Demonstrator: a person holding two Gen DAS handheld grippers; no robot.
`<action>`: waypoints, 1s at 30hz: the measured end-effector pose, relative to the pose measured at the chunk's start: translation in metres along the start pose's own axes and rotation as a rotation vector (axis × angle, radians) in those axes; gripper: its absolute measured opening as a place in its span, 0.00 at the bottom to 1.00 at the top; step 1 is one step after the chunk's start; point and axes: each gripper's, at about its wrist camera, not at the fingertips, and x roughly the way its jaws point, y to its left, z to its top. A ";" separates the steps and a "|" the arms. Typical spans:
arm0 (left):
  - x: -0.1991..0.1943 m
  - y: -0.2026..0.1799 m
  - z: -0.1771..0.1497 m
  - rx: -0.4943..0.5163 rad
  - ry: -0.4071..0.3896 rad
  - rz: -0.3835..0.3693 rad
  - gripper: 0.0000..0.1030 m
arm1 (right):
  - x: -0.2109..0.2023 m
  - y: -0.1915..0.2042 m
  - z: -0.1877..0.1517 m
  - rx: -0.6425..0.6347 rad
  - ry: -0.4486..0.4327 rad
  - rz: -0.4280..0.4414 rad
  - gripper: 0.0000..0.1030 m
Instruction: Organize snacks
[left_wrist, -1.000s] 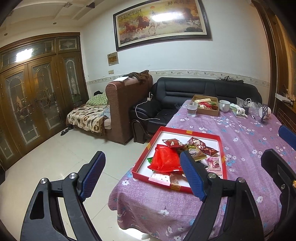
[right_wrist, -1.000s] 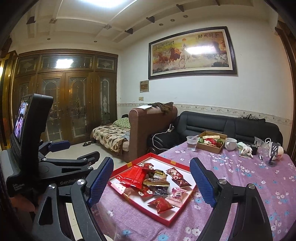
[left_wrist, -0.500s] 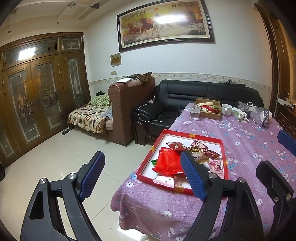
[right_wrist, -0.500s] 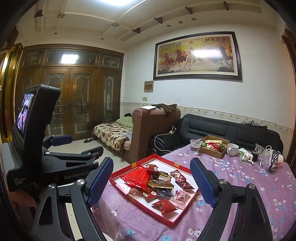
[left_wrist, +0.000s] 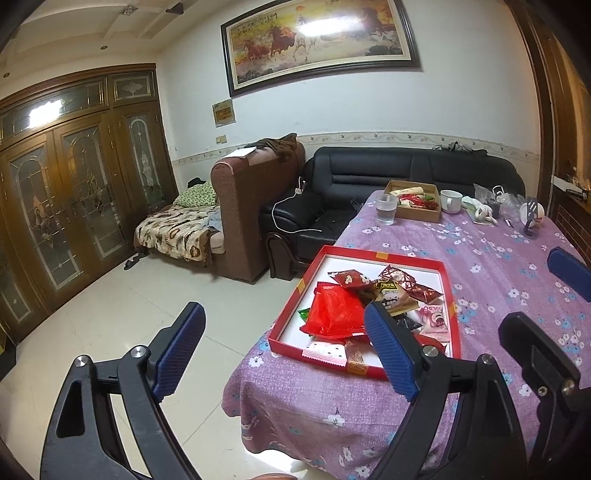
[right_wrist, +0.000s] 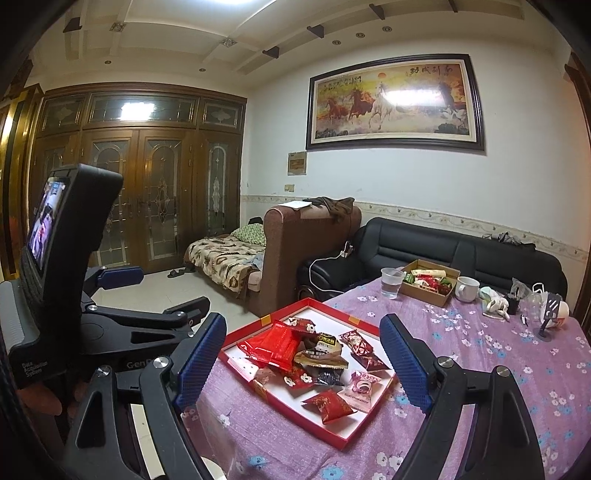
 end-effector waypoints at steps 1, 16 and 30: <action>0.000 0.000 0.000 0.001 0.000 0.001 0.86 | 0.001 0.000 -0.001 0.002 0.003 0.000 0.84; 0.010 0.001 0.003 -0.011 0.016 0.007 0.86 | 0.015 -0.007 -0.005 0.021 0.031 0.008 0.84; 0.027 0.003 0.006 -0.022 0.037 -0.004 0.86 | 0.034 -0.006 0.001 0.016 0.042 0.022 0.84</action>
